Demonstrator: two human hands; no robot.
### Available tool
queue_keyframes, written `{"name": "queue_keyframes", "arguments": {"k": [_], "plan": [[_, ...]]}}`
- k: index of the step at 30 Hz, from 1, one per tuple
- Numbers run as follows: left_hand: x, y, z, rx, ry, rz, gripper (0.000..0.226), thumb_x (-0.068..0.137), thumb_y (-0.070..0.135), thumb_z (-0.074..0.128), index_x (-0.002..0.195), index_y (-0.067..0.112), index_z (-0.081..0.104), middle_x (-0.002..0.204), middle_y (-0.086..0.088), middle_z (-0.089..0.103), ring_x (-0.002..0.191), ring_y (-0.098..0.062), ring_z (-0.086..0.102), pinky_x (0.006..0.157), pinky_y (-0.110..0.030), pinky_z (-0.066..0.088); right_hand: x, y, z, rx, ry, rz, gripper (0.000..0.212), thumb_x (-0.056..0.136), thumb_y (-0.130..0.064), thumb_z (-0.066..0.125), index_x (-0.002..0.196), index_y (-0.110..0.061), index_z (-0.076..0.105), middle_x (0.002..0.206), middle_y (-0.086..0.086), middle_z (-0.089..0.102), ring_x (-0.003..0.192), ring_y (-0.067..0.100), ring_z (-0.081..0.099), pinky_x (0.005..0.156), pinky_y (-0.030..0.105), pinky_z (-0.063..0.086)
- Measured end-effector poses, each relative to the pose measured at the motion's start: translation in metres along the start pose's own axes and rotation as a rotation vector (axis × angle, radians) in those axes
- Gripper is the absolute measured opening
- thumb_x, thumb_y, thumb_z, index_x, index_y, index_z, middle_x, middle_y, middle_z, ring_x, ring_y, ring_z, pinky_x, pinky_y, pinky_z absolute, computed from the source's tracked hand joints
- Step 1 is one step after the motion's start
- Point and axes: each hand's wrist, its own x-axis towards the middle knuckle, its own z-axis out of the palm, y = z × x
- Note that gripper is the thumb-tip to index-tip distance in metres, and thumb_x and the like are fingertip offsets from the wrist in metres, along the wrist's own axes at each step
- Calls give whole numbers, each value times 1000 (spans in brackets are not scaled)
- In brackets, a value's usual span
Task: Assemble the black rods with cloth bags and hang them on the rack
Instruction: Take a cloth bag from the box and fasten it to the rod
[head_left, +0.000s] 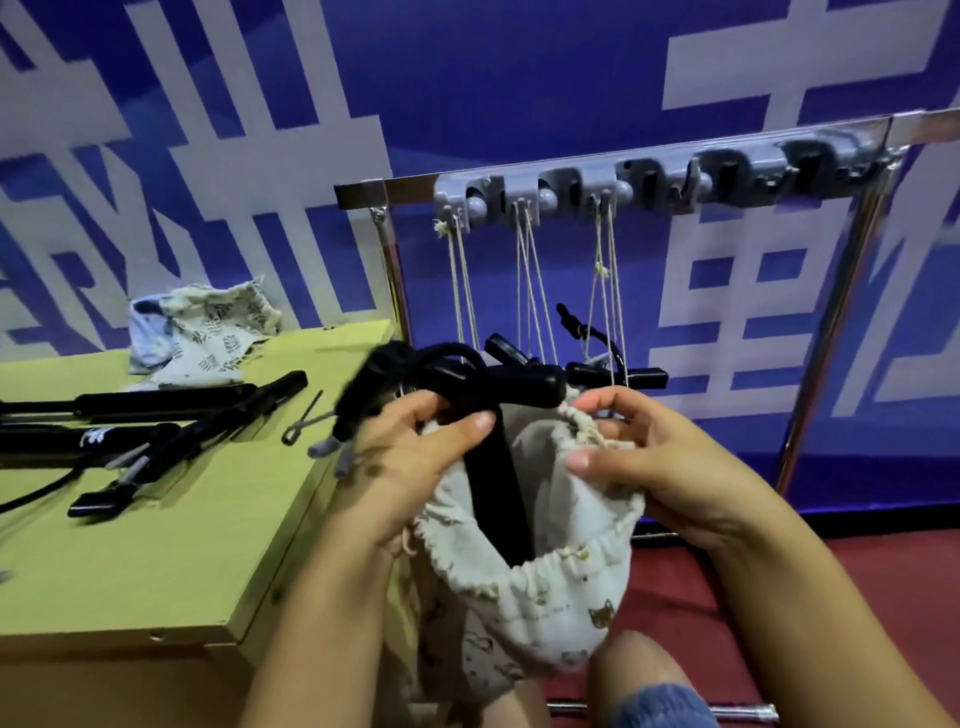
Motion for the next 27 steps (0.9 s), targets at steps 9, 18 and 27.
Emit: {"name": "queue_keyframes", "arguments": {"k": [9, 18, 27], "plan": [[1, 2, -11, 341, -136, 43, 10, 81, 8, 70, 75, 15, 67, 72, 3, 63, 62, 3, 54, 53, -6, 38, 2, 13, 1, -111, 88, -68, 26, 57, -15, 84, 74, -27, 68, 64, 1, 60, 71, 26, 47, 64, 33, 38], [11, 19, -30, 1188, -449, -39, 31, 84, 27, 68, 115, 26, 67, 111, 8, 67, 100, -13, 61, 79, -23, 47, 3, 16, -16, -343, 287, -167, 15, 91, -10, 56, 77, -8, 62, 72, 10, 59, 70, 18, 55, 73, 38, 51], [8, 20, -58, 813, -430, -311, 34, 95, 38, 50, 86, 6, 57, 53, -7, 58, 36, -14, 52, 37, -19, 41, 1, 21, -42, 230, 242, -80, 56, 5, -48, 87, 50, -19, 71, 55, -6, 67, 50, 2, 63, 49, 12, 50]]}}
